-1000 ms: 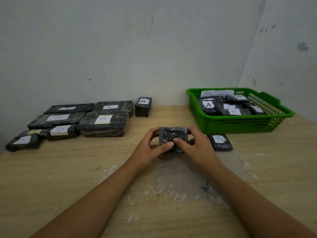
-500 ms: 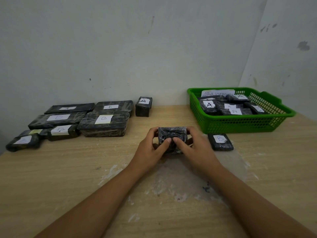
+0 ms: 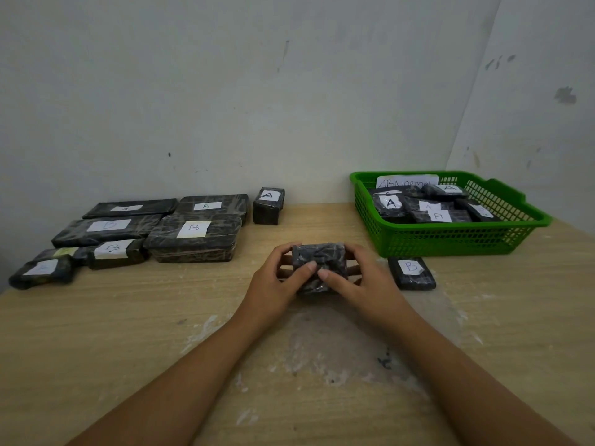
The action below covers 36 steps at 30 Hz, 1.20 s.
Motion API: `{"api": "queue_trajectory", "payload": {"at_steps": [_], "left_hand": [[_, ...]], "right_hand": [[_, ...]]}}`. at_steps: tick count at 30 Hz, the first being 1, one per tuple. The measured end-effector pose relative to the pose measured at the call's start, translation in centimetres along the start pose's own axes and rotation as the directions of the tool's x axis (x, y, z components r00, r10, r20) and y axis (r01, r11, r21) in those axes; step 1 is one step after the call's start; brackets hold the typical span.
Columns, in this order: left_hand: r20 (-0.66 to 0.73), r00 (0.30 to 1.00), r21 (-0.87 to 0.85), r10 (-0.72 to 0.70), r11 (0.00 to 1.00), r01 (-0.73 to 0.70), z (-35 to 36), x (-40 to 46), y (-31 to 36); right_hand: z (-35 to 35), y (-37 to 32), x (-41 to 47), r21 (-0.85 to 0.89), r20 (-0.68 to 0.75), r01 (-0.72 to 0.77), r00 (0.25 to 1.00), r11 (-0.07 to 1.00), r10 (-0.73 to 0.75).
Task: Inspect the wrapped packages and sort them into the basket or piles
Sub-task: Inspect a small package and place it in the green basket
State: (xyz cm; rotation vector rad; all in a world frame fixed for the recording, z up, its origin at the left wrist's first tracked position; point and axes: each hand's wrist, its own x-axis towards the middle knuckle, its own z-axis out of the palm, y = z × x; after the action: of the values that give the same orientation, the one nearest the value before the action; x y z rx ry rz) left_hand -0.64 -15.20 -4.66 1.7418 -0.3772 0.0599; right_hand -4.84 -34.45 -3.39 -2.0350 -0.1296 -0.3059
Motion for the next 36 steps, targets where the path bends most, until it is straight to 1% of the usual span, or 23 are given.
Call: {"api": "queue_trajectory", "payload": {"at_steps": [3, 7, 10, 12, 19, 22, 25, 31, 34, 36], "left_hand": [[-0.033, 0.999, -0.042, -0.037, 0.998, 0.035, -0.1, 0.4, -0.1], [0.050, 0.997, -0.088, -0.065, 0.994, 0.069, -0.4, 0.4, 0.1], [0.102, 0.993, -0.122, -0.057, 0.990, 0.069, -0.5, 0.4, 0.3], [0.111, 0.993, -0.106, -0.048, 0.993, 0.060, -0.5, 0.5, 0.2], [0.067, 0.997, -0.028, -0.050, 0.998, 0.052, -0.3, 0.4, 0.1], [0.079, 0.996, -0.001, -0.049, 0.999, 0.049, -0.3, 0.4, 0.1], [0.114, 0.992, -0.029, -0.056, 0.998, 0.060, -0.5, 0.3, 0.2], [0.195, 0.978, -0.089, -0.077, 0.991, 0.096, -0.6, 0.2, 0.6], [0.197, 0.977, -0.096, -0.078, 0.990, 0.099, -0.7, 0.3, 0.3], [0.181, 0.979, -0.102, -0.091, 0.989, 0.110, -0.7, 0.4, 0.2]], "right_hand": [[-0.1, 0.0, 0.0, 0.046, 0.048, -0.017, 0.999, 0.999, 0.014], [-0.1, 0.4, 0.3, 0.129, 0.037, -0.073, 0.997, 0.989, 0.069], [-0.3, 0.9, 0.7, 0.195, 0.022, -0.114, 0.993, 0.974, 0.112], [-0.2, 1.1, 0.8, 0.187, 0.028, -0.125, 0.992, 0.974, 0.122], [0.3, 1.5, 0.8, 0.158, 0.038, -0.141, 0.990, 0.977, 0.137], [0.3, 1.5, 1.1, 0.207, 0.018, -0.144, 0.990, 0.968, 0.143], [0.3, 1.4, 1.2, 0.222, -0.012, -0.122, 0.992, 0.967, 0.128], [0.4, 1.7, 1.4, 0.200, -0.036, -0.147, 0.987, 0.969, 0.157], [0.2, 2.0, 1.4, 0.187, -0.033, -0.141, 0.988, 0.972, 0.150], [0.2, 1.9, 1.2, 0.146, -0.029, -0.118, 0.992, 0.982, 0.123]]}}
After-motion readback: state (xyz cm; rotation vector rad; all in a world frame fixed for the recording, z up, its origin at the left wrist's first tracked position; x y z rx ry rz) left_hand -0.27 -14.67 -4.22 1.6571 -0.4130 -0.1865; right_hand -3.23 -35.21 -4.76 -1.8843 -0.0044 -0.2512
